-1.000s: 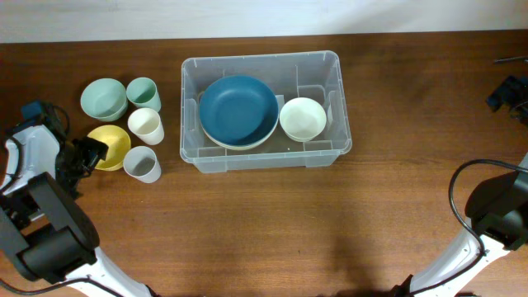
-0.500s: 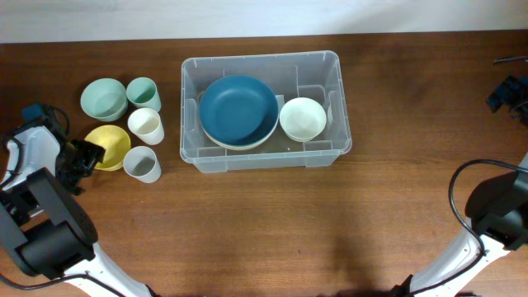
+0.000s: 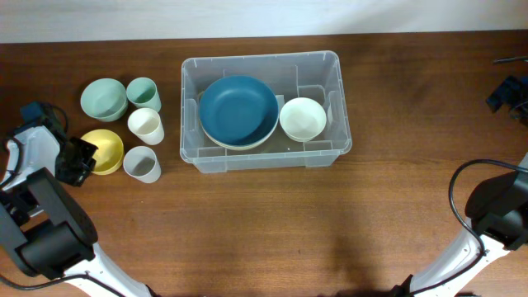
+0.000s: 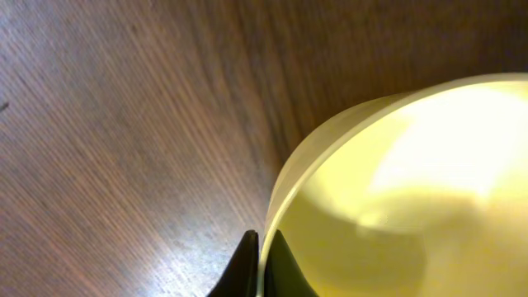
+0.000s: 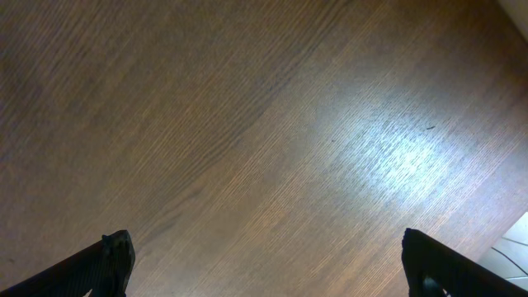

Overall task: Pack container
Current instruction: 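Grasp the rim of the yellow bowl with the left gripper, then lift the yellow bowl and carry it right over the bin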

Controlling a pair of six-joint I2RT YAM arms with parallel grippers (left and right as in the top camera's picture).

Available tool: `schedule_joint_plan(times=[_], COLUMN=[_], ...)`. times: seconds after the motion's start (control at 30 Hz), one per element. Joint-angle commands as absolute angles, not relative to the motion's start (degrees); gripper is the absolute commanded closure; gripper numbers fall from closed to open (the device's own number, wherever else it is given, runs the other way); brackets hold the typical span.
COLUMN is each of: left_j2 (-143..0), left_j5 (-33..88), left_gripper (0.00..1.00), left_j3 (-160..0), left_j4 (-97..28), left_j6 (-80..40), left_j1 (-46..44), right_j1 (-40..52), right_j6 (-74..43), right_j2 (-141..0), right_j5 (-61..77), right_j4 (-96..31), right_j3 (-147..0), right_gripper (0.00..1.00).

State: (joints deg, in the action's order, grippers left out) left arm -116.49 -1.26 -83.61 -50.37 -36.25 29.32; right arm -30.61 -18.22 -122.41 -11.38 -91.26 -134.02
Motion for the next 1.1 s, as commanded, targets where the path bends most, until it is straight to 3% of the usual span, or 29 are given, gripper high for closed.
schedule_joint_plan(times=[0.0,0.37,0.77,1.07], left_j2=[-117.32,-117.3,-112.16,-100.14], left_j5=[-1.91,-4.34,-3.27,0.05], left_gripper=[0.99,0.99,0.99,0.99], left_j3=[-83.22,-83.31,-86.8,-93.14], left_j4=[-50.59,-53.91,-59.83,-61.36], left_j6=[-36.25,-36.23,-34.74,-31.2], left_j1=[29.41,31.94,44.88,42.92], right_j1=[-30.41,-30.41,-30.41,-30.41], right_j6=[-18.92,-18.92,-18.92,-18.92], right_j2=[-122.17,-122.17,-122.17,-122.17], right_j5=[-12.29,-12.29,-12.29,-12.27], right_j4=[-91.2,-91.2,-91.2,-91.2], right_j3=[-133.97,-133.97,-133.97,-133.97], right_gripper=[0.01,0.01,0.01,0.01])
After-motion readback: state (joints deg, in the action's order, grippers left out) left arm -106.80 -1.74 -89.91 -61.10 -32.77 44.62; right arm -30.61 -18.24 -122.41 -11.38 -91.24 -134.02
